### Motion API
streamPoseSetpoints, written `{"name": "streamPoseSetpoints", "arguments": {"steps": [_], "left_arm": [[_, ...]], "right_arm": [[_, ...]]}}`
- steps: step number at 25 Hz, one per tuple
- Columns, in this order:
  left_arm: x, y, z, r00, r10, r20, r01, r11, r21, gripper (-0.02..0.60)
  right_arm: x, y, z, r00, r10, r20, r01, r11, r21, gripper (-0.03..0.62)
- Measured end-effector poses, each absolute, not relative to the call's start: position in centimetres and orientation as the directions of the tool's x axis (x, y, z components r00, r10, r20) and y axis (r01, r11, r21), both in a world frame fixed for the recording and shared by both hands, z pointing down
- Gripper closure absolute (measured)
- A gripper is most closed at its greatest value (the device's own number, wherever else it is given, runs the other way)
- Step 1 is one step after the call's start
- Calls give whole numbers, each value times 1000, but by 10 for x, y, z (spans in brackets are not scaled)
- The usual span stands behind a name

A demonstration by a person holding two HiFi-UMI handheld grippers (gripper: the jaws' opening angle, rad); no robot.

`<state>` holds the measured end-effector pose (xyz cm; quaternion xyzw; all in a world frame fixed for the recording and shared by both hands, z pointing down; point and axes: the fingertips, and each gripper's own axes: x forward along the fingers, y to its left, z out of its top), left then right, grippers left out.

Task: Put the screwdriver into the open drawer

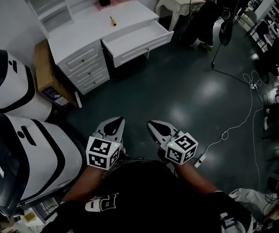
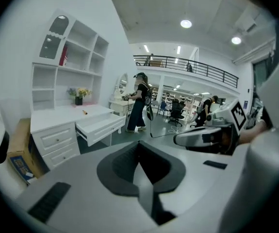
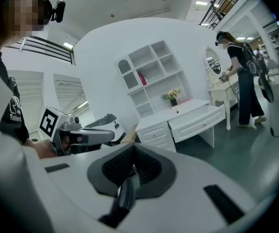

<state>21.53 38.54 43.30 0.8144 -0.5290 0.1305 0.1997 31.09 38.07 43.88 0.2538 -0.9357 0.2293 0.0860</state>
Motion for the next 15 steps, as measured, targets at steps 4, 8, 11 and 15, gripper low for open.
{"name": "streamPoseSetpoints", "arguments": {"steps": [4, 8, 11, 15], "left_arm": [[183, 361, 445, 414, -797, 439, -906, -313, 286, 571], [137, 327, 443, 390, -808, 441, -911, -271, 309, 571], [109, 299, 434, 393, -813, 430, -912, -284, 296, 571], [85, 269, 432, 427, -787, 446, -901, -326, 287, 571]], "right_arm": [[277, 347, 436, -858, -414, 303, -505, 786, -357, 586], [242, 310, 430, -856, -412, 314, -506, 794, -336, 586], [218, 287, 427, -849, -417, 324, -514, 793, -328, 585], [193, 260, 425, -837, -431, 338, -532, 788, -312, 586]]}}
